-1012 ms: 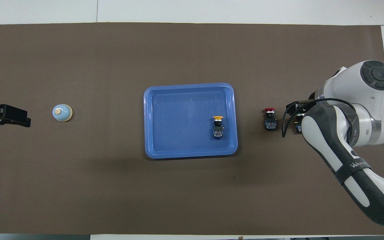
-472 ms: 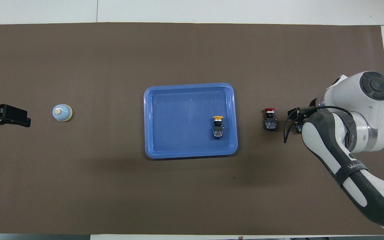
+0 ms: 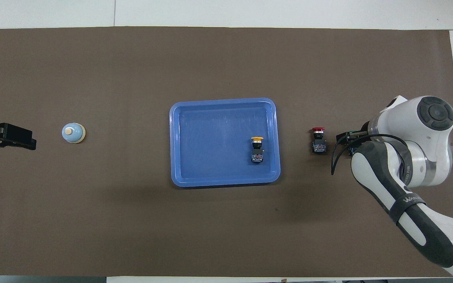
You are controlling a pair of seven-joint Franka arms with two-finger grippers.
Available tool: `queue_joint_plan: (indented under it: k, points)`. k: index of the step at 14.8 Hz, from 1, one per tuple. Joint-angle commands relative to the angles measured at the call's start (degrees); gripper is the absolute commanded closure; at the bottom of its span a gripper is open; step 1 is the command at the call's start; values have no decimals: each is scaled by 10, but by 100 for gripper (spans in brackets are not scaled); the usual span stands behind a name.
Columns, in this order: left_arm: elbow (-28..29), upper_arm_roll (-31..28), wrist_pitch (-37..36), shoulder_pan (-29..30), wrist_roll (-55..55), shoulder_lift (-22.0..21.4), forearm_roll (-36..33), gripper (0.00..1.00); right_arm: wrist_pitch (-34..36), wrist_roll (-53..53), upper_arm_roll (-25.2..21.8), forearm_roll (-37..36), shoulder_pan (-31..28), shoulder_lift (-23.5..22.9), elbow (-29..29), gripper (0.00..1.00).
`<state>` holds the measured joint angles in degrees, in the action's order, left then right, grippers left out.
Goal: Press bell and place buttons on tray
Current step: 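Move the right gripper back and grasp the green-capped button, then carry the green button into the tray beside the yellow one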
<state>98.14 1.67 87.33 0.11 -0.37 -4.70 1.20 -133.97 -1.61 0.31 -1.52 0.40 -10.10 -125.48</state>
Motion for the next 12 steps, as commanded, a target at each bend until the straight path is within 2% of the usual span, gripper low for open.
queue_joint_plan:
  k: [1,2,4,5,8,9,12]
  points:
    - [4,-1,-5,-1,-2,-10,-5,0,-17,-19,7,1,-10,18,-30,4]
    - [4,-1,-5,-1,-2,-10,-5,0,-17,-21,7,1,-10,19,-34,6]
    - [4,-1,-5,-1,-2,-10,-5,0,-16,-20,7,1,-12,20,-35,17]
    - [4,-1,-5,-1,-2,-10,-5,0,-16,-20,7,1,-12,20,-35,28]
    - [4,-1,-5,-1,-2,-10,-5,0,-17,-20,7,1,-12,19,-35,74]
    - [4,-1,-5,-1,-2,-10,-5,0,-17,-20,7,0,-12,19,-35,98]
    - [4,-1,-5,-1,-2,-10,-5,0,-23,-27,7,0,-4,12,-11,100]
